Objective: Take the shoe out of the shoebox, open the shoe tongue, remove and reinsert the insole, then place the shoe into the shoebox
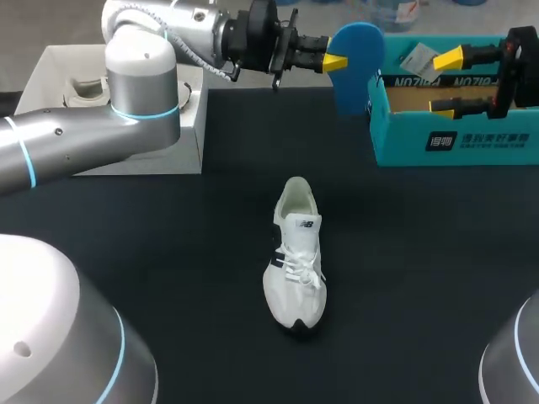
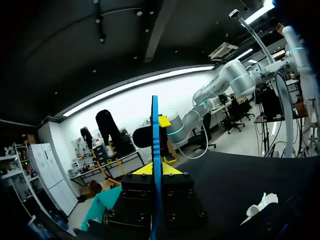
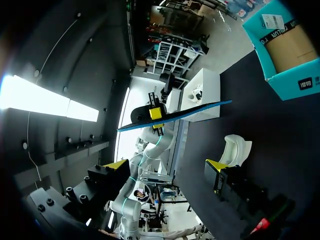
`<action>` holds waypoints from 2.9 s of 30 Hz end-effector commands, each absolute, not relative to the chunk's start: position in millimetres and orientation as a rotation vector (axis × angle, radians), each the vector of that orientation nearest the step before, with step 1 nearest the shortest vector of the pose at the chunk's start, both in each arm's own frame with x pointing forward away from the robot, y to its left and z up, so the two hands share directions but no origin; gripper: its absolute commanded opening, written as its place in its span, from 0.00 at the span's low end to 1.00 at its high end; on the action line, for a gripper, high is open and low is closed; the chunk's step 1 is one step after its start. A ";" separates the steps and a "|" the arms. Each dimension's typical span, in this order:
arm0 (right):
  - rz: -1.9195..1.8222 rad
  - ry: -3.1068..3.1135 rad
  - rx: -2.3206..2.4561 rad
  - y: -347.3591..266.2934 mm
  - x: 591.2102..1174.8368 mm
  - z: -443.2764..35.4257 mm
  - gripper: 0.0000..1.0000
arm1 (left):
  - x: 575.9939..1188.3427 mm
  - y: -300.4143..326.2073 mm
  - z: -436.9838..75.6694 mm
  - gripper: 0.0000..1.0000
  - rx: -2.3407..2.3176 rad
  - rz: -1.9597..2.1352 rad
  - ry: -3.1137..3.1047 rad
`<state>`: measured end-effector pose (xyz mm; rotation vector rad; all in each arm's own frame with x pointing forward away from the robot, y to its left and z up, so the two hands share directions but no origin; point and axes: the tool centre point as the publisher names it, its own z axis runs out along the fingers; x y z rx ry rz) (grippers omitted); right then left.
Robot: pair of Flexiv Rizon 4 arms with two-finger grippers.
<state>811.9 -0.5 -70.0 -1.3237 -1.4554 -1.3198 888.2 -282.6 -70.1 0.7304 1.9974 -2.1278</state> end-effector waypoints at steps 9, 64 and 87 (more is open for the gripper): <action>-1.317 -1.457 -1.325 0.7 813.2 -70.4 1.00 | 876.2 -278.4 -74.0 0.00 1.095 -1.577 1.275; -1.270 -1.517 -1.304 12.9 857.9 -58.2 0.98 | 857.3 -288.0 -76.7 0.00 1.289 -1.218 1.013; -1.258 -1.490 -1.284 52.6 865.9 -70.4 0.45 | 861.4 -313.8 -75.7 0.00 1.223 -1.187 0.998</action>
